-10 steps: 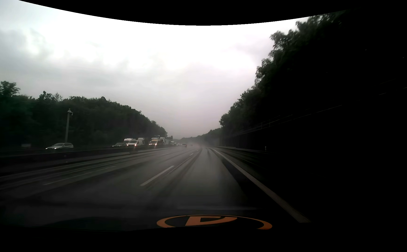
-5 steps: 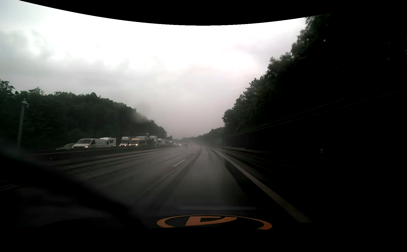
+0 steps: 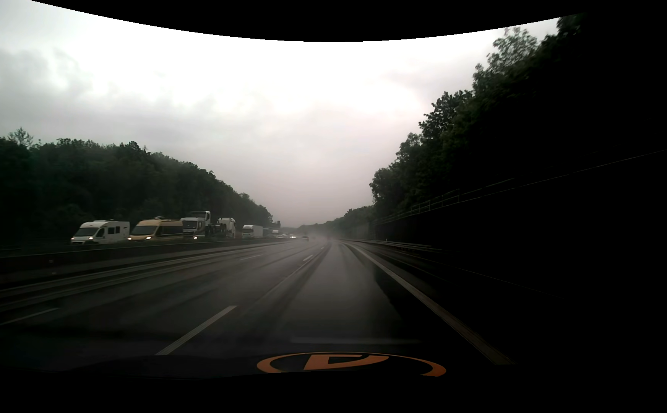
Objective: Follow the waypoints while adhering to traffic rules and regulations
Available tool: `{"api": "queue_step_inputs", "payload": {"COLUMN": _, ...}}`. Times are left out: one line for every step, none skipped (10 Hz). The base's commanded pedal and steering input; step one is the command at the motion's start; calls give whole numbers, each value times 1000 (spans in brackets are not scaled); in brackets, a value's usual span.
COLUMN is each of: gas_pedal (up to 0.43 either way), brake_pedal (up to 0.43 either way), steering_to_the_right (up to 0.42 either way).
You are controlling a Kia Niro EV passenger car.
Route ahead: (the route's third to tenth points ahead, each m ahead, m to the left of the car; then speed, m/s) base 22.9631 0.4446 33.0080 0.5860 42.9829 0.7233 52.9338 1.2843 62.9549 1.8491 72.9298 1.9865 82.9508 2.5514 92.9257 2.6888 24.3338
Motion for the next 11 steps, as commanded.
{"api": "queue_step_inputs", "payload": {"gas_pedal": 110, "brake_pedal": 0, "steering_to_the_right": -1}}
{"api": "queue_step_inputs", "payload": {"gas_pedal": 110, "brake_pedal": 0, "steering_to_the_right": -2}}
{"api": "queue_step_inputs", "payload": {"gas_pedal": 110, "brake_pedal": 0, "steering_to_the_right": -1}}
{"api": "queue_step_inputs", "payload": {"gas_pedal": 110, "brake_pedal": 0, "steering_to_the_right": -1}}
{"api": "queue_step_inputs", "payload": {"gas_pedal": 110, "brake_pedal": 0, "steering_to_the_right": -1}}
{"api": "queue_step_inputs", "payload": {"gas_pedal": 110, "brake_pedal": 0, "steering_to_the_right": -1}}
{"api": "queue_step_inputs", "payload": {"gas_pedal": 110, "brake_pedal": 0, "steering_to_the_right": 0}}
{"api": "queue_step_inputs", "payload": {"gas_pedal": 110, "brake_pedal": 0, "steering_to_the_right": -1}}
{"api": "queue_step_inputs", "payload": {"gas_pedal": 110, "brake_pedal": 0, "steering_to_the_right": -2}}
{"api": "queue_step_inputs", "payload": {"gas_pedal": 110, "brake_pedal": 0, "steering_to_the_right": -1}}
{"api": "queue_step_inputs", "payload": {"gas_pedal": 110, "brake_pedal": 0, "steering_to_the_right": -2}}
